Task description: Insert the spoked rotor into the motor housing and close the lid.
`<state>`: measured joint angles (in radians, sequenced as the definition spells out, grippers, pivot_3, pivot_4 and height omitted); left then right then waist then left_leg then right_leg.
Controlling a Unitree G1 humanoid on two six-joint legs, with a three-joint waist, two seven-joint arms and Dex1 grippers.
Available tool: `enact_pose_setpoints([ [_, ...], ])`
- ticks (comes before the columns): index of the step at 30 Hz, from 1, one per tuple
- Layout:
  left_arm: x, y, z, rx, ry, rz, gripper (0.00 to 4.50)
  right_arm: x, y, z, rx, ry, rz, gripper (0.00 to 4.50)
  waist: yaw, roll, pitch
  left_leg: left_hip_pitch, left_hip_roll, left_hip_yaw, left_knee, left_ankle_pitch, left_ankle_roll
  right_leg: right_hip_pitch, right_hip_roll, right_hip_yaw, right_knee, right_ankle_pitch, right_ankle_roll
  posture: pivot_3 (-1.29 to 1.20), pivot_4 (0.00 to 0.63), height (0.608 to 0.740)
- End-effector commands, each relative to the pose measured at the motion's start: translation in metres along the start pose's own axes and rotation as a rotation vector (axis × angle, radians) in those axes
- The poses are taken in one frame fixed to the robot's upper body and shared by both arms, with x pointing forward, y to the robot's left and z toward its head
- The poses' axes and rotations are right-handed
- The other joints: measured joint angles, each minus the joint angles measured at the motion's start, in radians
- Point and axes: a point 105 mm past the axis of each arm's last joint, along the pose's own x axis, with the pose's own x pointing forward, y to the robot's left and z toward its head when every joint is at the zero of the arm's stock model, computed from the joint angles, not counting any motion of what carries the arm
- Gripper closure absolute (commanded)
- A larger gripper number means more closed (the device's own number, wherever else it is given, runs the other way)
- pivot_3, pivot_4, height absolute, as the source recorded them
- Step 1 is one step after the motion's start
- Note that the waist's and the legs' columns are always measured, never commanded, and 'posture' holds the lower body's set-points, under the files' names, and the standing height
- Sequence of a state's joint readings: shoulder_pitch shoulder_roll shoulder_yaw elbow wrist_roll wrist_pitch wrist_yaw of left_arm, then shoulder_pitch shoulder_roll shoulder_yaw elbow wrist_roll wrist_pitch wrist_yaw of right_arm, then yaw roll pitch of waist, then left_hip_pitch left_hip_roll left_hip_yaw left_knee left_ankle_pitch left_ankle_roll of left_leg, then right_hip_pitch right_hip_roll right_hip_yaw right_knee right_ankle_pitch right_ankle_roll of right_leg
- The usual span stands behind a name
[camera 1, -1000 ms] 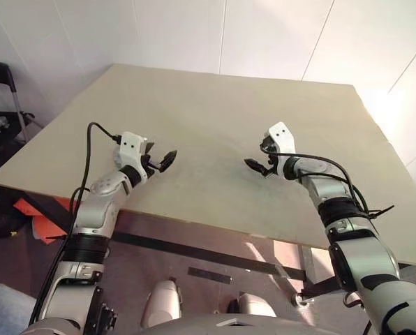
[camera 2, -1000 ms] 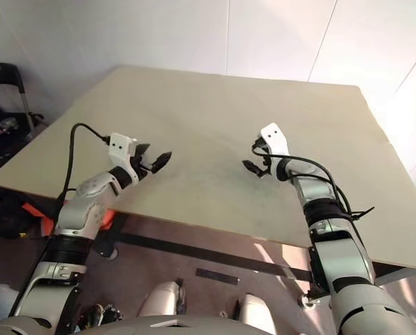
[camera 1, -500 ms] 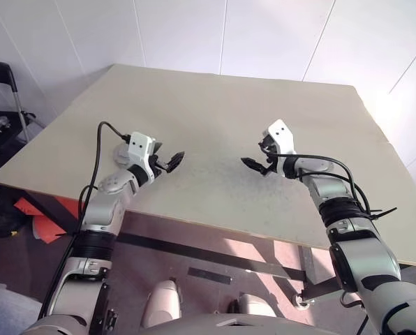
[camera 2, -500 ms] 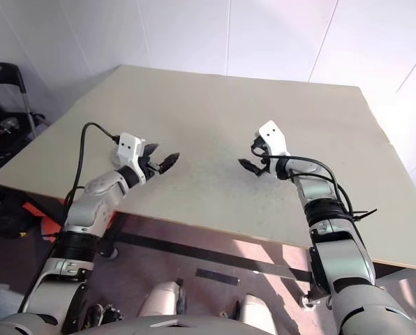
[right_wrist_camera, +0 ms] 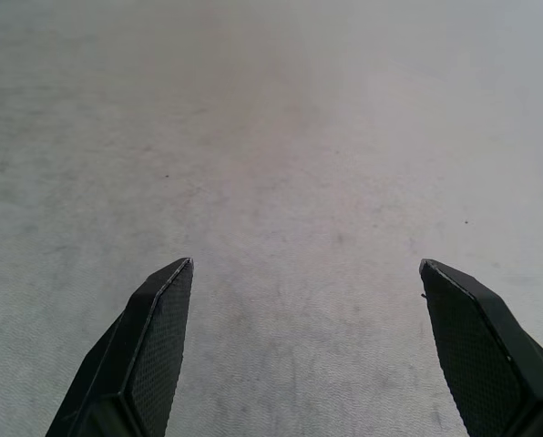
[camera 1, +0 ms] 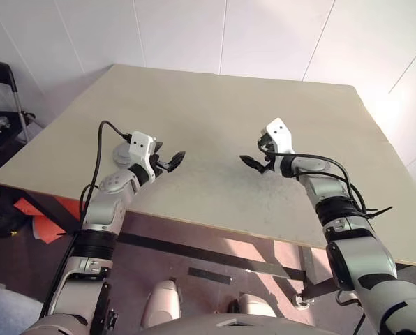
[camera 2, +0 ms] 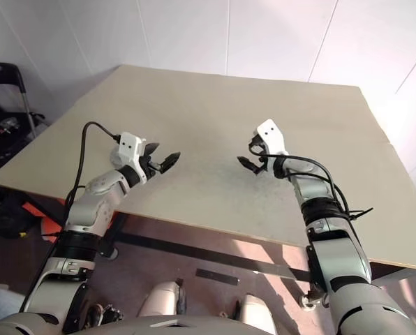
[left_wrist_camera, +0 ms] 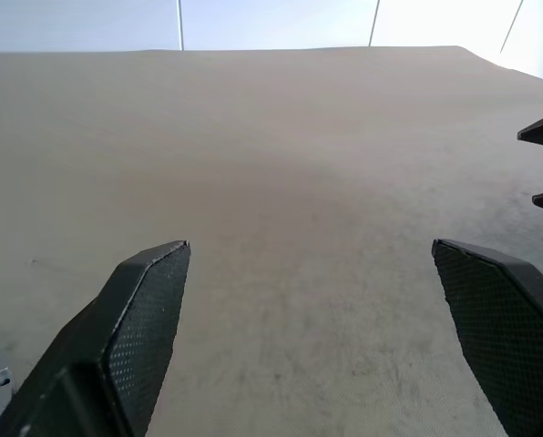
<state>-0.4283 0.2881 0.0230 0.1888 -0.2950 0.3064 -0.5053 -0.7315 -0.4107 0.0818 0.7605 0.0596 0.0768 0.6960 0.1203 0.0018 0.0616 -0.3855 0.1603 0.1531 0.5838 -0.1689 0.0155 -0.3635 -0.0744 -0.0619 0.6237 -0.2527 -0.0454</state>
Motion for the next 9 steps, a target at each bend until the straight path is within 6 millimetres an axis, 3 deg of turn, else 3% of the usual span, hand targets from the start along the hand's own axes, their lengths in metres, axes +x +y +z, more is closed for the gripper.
enact_pose_setpoints([
  [1, -0.0007, 0.0024, 0.018, 0.04, -0.062, 0.013, 0.01, 0.0022, -0.0086, 0.0256, -0.033, -0.075, -0.031, 0.0, 0.0, 0.0, 0.0, 0.0, 0.0, 0.0, 0.0, 0.0, 0.0, 0.0, 0.0, 0.0, 0.0, 0.0, 0.0, 0.0, 0.0, 0.74],
  [9, 0.001, 0.0006, 0.0196, 0.042, -0.07, 0.01, 0.01, 0.0069, -0.0106, 0.0315, -0.038, -0.084, -0.043, 0.0, 0.0, 0.0, 0.0, 0.0, 0.0, 0.0, 0.0, 0.0, 0.0, 0.0, 0.0, 0.0, 0.0, 0.0, 0.0, 0.0, 0.0, 0.74],
])
